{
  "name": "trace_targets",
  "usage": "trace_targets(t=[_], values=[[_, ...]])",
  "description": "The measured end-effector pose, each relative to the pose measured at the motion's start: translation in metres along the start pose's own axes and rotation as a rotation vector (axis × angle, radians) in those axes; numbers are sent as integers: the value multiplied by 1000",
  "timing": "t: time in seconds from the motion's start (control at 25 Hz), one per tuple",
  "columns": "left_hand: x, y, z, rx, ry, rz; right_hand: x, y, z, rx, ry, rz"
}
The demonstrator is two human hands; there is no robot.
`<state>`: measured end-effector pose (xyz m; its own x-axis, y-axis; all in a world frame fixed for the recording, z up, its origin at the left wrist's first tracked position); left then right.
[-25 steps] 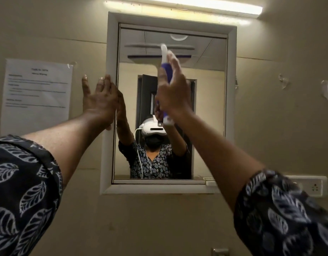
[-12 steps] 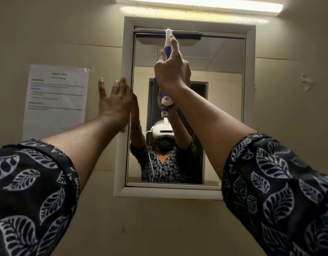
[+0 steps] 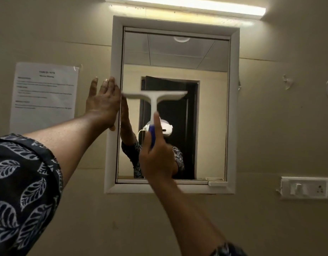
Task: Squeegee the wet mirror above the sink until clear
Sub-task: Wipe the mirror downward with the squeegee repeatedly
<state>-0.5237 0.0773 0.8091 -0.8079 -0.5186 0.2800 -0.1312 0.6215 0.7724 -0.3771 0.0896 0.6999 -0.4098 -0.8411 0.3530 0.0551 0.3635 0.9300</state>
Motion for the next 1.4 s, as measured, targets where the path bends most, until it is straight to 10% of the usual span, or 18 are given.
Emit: trace_targets(t=[0.56, 1.04, 1.4], values=[[-3, -2, 1, 16, -121, -6, -55, -159, -25, 190, -152, -157], [-5, 2, 1, 14, -137, -32, 32, 106, -87, -182, 63, -172], [-6, 3, -1, 25, -141, -30, 41, 153, -76, -111, 69, -60]])
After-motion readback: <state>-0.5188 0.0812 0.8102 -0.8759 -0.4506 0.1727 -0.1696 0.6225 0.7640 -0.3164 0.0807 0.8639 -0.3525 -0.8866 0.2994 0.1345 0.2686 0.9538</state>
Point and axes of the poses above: each hand's wrist, its own y-axis towards the middle knuckle, its own z-axis out of the palm, x = y × z, the point moved 5 cm from there along y, towards the middle knuckle
